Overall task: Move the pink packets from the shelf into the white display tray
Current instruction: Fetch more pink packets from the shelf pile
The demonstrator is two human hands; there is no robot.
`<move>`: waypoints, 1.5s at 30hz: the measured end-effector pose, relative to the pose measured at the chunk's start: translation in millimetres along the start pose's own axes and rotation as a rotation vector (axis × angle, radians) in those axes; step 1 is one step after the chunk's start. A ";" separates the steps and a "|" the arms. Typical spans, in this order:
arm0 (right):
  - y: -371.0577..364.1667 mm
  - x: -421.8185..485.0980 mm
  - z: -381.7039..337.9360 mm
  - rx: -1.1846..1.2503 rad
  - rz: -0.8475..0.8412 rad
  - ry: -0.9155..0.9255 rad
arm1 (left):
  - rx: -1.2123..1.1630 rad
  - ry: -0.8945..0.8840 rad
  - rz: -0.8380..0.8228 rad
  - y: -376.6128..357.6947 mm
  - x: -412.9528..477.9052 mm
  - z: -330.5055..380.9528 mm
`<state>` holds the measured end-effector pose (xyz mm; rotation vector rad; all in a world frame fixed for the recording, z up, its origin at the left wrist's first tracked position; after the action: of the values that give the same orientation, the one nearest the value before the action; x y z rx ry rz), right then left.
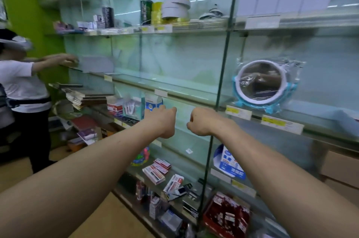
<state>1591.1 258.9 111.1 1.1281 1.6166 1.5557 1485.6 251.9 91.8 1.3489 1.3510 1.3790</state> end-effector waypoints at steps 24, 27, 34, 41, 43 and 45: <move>-48.1 221.8 -152.2 -0.073 0.001 0.128 | -0.028 0.102 -0.011 -56.6 138.5 -204.1; -52.5 261.5 -165.0 -0.063 -0.016 0.153 | -0.016 0.093 0.005 -64.9 176.9 -229.7; -56.3 354.2 -188.3 -0.031 0.018 0.170 | 0.054 0.158 -0.013 -69.7 252.1 -280.0; -68.8 417.7 -203.7 -0.011 0.003 0.201 | 0.047 0.181 -0.036 -84.8 309.9 -311.3; -68.6 432.8 -203.8 0.003 0.011 0.195 | 0.049 0.172 -0.027 -87.7 324.8 -317.8; -68.0 446.3 -205.4 0.011 0.024 0.190 | 0.034 0.165 -0.022 -89.9 338.4 -324.4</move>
<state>1201.4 565.5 122.7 1.0355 1.7419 1.7151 1105.5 540.6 99.4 1.2608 1.4986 1.4849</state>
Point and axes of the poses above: each hand's wrist, its own x-axis towards the middle knuckle, its own y-axis out of the back of the hand, z = x × y, the point moved 8 cm from there along x, towards the middle knuckle, and after that the axes turned 3 degrees about x, right-handed, at the moved point
